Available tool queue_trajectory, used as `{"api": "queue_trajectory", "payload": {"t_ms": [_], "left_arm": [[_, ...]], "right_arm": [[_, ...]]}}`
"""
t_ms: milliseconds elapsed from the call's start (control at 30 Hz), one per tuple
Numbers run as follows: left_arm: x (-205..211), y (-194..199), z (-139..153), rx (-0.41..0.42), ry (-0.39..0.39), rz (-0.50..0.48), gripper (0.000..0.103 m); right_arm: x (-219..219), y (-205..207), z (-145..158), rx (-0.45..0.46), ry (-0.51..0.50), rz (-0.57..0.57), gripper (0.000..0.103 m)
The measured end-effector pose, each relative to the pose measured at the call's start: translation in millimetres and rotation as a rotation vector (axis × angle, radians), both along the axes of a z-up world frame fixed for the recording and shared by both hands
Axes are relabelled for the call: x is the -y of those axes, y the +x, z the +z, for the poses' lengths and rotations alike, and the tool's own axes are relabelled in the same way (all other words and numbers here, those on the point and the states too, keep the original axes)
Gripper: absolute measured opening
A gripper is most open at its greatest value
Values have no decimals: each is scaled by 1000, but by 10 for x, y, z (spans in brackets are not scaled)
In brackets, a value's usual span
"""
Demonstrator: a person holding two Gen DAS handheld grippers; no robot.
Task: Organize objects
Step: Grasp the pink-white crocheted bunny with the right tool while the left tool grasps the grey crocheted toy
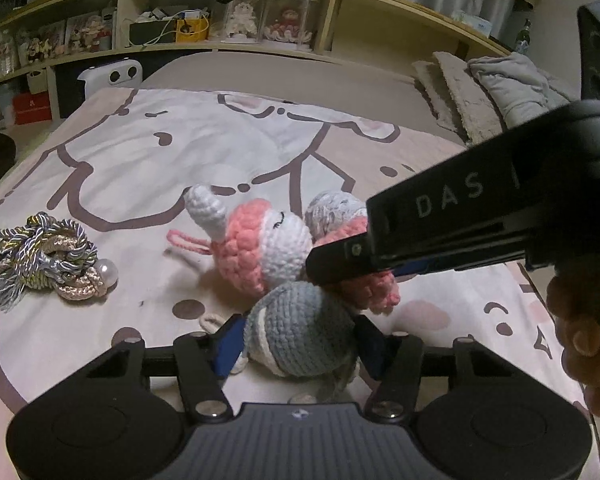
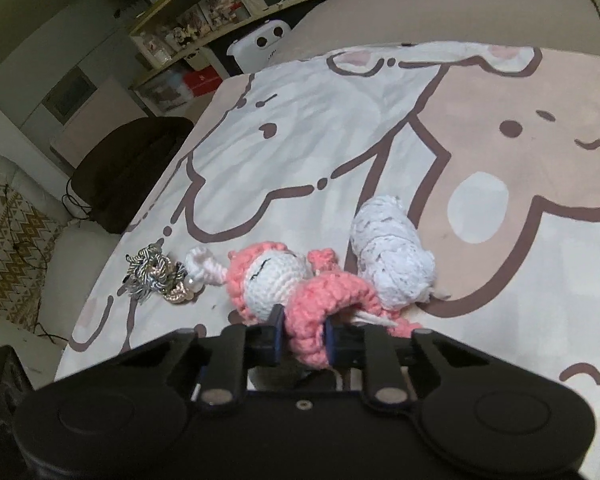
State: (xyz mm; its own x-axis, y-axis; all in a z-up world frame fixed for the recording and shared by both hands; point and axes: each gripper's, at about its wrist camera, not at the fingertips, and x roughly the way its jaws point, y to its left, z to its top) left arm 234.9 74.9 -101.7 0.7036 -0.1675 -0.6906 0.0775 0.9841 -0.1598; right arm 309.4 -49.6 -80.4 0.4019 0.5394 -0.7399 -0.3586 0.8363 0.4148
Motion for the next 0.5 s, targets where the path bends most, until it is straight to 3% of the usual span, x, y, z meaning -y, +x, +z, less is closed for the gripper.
{"api": "queue_trajectory", "payload": {"t_ms": [500], "left_arm": [[40,-128,288,-8,-16,-13,57]], "right_arm": [[246,-229,486,133,32,-51,14]]}}
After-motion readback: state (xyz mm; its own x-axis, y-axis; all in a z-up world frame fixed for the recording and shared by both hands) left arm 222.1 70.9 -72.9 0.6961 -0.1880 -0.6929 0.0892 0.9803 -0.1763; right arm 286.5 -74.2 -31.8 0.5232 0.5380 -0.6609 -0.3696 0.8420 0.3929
